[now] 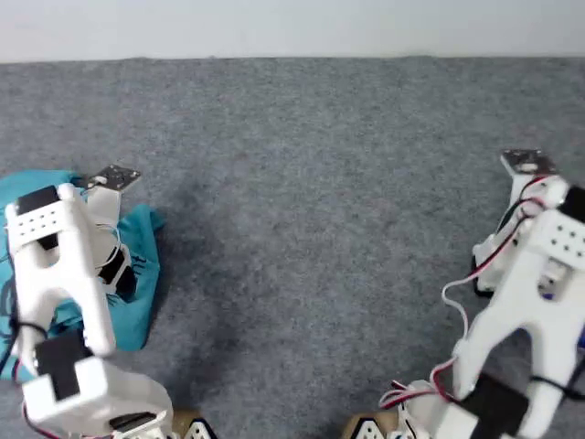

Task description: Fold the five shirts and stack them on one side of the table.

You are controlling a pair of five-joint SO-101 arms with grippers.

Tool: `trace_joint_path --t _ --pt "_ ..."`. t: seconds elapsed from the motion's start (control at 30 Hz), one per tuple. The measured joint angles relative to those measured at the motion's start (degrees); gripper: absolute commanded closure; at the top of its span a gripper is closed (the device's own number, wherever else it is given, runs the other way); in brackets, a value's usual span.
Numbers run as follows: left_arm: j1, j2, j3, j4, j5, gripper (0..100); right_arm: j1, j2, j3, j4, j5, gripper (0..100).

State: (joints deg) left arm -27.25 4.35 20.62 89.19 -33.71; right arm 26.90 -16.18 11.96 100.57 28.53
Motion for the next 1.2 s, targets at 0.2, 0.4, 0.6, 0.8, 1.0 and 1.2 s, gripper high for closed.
trace_joint_path --t 0.2,0.4,0.6,0.8,1.0,1.2 --pt "0.0 2.4 0.0 -1.3 0.0 99 0.0 -8.1 5.4 0.0 0.0 98.9" --pt "1.6 -5.9 -3.0 1.0 0.0 99 0.0 -12.0 8.2 0.0 0.0 98.9" --pt "6.3 -15.9 -7.9 9.0 -0.8 95 0.0 -13.6 8.5 0.0 0.0 98.9" --pt "2.5 -16.0 -6.0 9.8 -6.2 81 0.0 -13.6 8.5 0.0 0.0 98.9" --pt "-3.6 -16.0 -5.5 9.9 -14.9 80 0.0 -13.6 8.5 0.0 0.0 99.0" --pt "-10.4 -11.1 -5.1 7.4 -21.4 80 0.0 -13.6 8.5 0.0 0.0 99.0"
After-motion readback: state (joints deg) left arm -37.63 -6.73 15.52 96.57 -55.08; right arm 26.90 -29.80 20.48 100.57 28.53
